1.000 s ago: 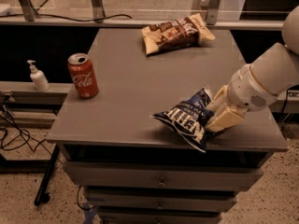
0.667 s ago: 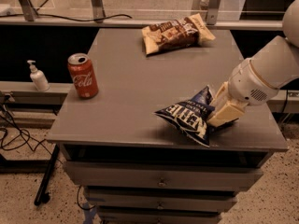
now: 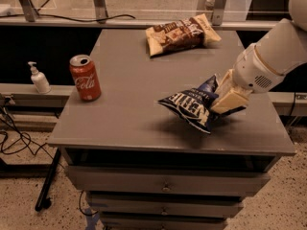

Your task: Move blue chip bag near brown chip bag

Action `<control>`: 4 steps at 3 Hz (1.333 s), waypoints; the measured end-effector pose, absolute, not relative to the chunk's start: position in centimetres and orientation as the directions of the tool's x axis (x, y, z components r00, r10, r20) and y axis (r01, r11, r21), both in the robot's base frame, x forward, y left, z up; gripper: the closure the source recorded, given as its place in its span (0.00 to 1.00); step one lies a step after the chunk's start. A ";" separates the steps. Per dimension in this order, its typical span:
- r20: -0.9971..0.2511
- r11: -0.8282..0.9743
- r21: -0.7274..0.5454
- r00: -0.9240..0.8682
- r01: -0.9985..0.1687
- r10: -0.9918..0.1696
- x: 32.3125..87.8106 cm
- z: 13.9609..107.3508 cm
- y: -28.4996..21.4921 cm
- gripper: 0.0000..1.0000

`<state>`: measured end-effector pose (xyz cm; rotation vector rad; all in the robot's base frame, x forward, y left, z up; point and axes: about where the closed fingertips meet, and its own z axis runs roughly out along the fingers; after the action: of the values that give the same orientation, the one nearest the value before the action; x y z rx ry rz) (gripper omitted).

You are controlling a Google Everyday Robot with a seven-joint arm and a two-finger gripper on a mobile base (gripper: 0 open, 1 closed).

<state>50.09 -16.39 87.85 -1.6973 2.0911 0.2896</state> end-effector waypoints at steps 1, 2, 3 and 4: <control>-0.454 0.235 -0.130 -0.153 -0.963 -0.878 50.2 88.4 -16.7 1.00; -0.451 0.252 -0.233 -0.125 -0.939 -0.884 53.4 89.5 -18.0 1.00; -0.463 0.287 -0.347 -0.103 -0.893 -0.880 58.8 90.9 -20.0 1.00; -0.498 0.353 -0.442 -0.102 -0.825 -0.861 64.2 92.1 -22.0 1.00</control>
Offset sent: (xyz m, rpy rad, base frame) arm 0.0920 -0.0401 0.0420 -0.0460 -0.3271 -0.0805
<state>64.21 -22.04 92.14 -1.4686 1.9164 -0.0659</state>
